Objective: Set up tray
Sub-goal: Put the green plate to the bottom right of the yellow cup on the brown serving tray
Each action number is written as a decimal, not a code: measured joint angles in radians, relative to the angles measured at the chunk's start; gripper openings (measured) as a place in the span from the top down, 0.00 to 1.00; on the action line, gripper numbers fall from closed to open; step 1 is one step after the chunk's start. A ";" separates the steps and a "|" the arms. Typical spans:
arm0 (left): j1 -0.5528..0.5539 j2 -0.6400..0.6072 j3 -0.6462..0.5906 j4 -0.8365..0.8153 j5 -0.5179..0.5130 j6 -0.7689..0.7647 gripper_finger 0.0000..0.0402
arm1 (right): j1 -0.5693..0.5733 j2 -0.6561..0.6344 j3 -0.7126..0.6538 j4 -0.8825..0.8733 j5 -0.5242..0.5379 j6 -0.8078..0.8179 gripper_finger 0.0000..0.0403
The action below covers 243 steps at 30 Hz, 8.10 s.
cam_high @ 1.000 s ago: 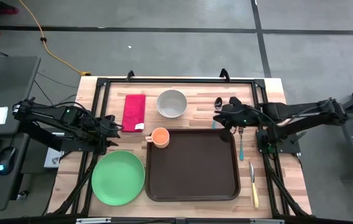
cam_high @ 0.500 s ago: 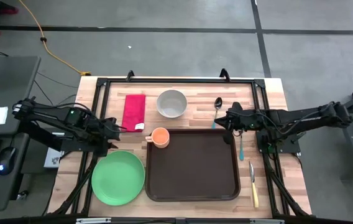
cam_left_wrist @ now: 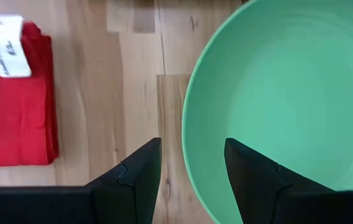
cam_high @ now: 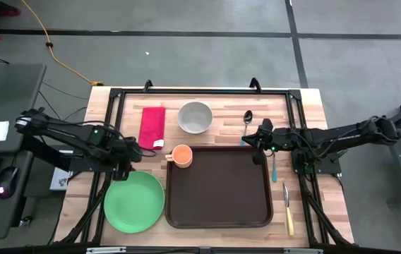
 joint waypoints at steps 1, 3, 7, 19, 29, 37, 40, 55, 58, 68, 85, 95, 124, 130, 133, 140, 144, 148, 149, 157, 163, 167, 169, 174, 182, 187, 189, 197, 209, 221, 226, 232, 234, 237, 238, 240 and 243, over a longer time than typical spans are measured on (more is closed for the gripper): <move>0.000 0.011 0.000 0.002 0.001 0.000 0.48 | 0.000 0.000 0.000 0.000 0.000 0.000 1.00; 0.000 0.034 0.000 0.016 0.001 0.007 0.48 | 0.000 0.000 0.000 -0.001 0.000 -0.003 1.00; 0.000 0.082 0.000 0.068 0.002 0.052 0.48 | 0.000 0.000 0.000 -0.012 0.000 0.000 1.00; 0.000 0.216 0.000 0.090 0.019 0.114 0.48 | 0.000 0.000 0.000 -0.012 0.010 -0.005 1.00; 0.000 0.218 0.000 0.107 0.012 0.115 0.48 | 0.000 0.000 0.001 0.006 0.041 -0.009 1.00; 0.000 0.218 0.000 0.105 0.011 0.113 0.48 | 0.000 -0.023 0.001 0.013 0.053 -0.029 1.00; 0.000 0.218 0.000 0.105 0.011 0.113 0.48 | 0.000 -0.080 0.001 -0.036 0.049 -0.026 1.00; 0.000 0.218 0.000 0.104 -0.003 0.127 0.48 | 0.000 -0.282 0.001 -0.229 0.073 0.005 1.00; 0.000 0.218 0.000 0.105 -0.003 0.128 0.48 | 0.000 -0.314 -0.018 -0.205 0.091 0.001 1.00; 0.000 0.218 0.000 0.105 0.050 0.127 0.48 | 0.000 -0.469 -0.211 0.004 0.035 0.023 1.00; 0.000 0.334 0.000 0.128 0.050 0.157 0.49 | 0.000 -0.474 -0.229 -0.013 0.016 0.053 1.00; 0.000 0.413 0.000 0.187 0.055 0.186 0.49 | 0.000 -0.475 -0.229 -0.020 0.000 0.053 1.00; 0.000 0.472 0.000 0.229 0.063 0.185 0.49 | 0.000 -0.475 -0.229 -0.035 -0.008 0.053 1.00; 0.000 0.472 0.000 0.228 0.045 0.187 0.49 | 0.000 -0.475 -0.229 -0.035 -0.012 0.053 1.00; 0.000 0.472 0.000 0.228 0.045 0.189 0.49 | 0.001 -0.475 -0.229 -0.035 -0.012 0.053 1.00; 0.000 0.472 0.000 0.226 -0.002 0.192 0.60 | 0.000 -0.475 -0.229 -0.035 -0.012 0.054 1.00; 0.000 0.471 0.000 0.226 -0.022 0.192 0.70 | 0.000 -0.475 -0.229 -0.035 -0.011 0.057 1.00; 0.000 0.471 0.000 0.224 -0.034 0.192 0.81 | 0.001 -0.475 -0.229 -0.035 -0.011 0.063 1.00; 0.000 0.470 0.000 0.222 -0.034 0.192 0.83 | 0.001 -0.475 -0.229 -0.035 -0.011 0.064 1.00; 0.000 0.469 0.002 0.199 0.024 0.212 0.96 | 0.000 -0.475 -0.229 -0.035 -0.011 0.064 1.00; 0.000 0.469 0.002 0.198 0.031 0.212 0.96 | 0.000 -0.475 -0.229 -0.035 -0.011 0.065 1.00; 0.000 0.470 0.001 0.197 0.054 0.211 0.97 | 0.001 -0.475 -0.229 -0.035 -0.011 0.071 1.00; 0.000 0.470 0.001 0.197 0.067 0.211 0.97 | 0.001 -0.475 -0.229 -0.035 -0.011 0.071 1.00; 0.000 0.470 0.001 0.194 0.088 0.210 0.97 | 0.001 -0.475 -0.229 -0.035 -0.011 0.072 1.00; 0.000 0.456 0.000 0.172 0.137 0.203 0.97 | 0.000 -0.475 -0.229 -0.036 0.004 0.079 1.00; 0.000 0.416 0.028 0.138 0.139 0.188 0.97 | 0.000 -0.475 -0.229 -0.046 0.008 0.079 1.00; 0.000 0.397 0.042 0.128 0.136 0.186 0.97 | 0.000 -0.475 -0.229 -0.055 0.015 0.079 1.00; 0.000 0.350 0.115 0.055 0.136 0.130 0.97 | 0.000 -0.475 -0.229 -0.077 0.025 0.061 1.00; 0.000 0.337 0.219 0.005 0.158 0.052 0.97 | 0.000 -0.490 -0.229 -0.082 -0.003 0.021 1.00; 0.000 0.337 0.292 0.011 0.207 -0.030 0.97 | 0.000 -0.510 -0.229 -0.089 -0.077 -0.027 1.00; 0.000 0.337 0.329 0.015 0.212 -0.036 0.97 | 0.000 -0.561 -0.229 -0.093 -0.091 -0.037 1.00; 0.000 0.338 0.354 0.022 0.230 -0.073 0.97 | 0.000 -0.644 -0.229 -0.188 -0.097 -0.044 1.00; 0.000 0.341 0.360 0.036 0.231 -0.082 0.97 | 0.000 -0.670 -0.229 -0.211 -0.101 -0.037 1.00; 0.000 0.342 0.361 0.077 0.231 -0.101 0.97 | 0.000 -0.707 -0.229 -0.224 -0.116 -0.049 1.00; 0.000 0.342 0.361 0.093 0.232 -0.107 0.97 | 0.000 -0.720 -0.229 -0.225 -0.121 -0.051 1.00; 0.000 0.342 0.361 0.124 0.232 -0.116 0.97 | 0.000 -0.744 -0.229 -0.245 -0.137 -0.057 1.00; 0.000 0.342 0.361 0.161 0.226 -0.152 0.97 | 0.000 -0.782 -0.229 -0.299 -0.152 -0.057 1.00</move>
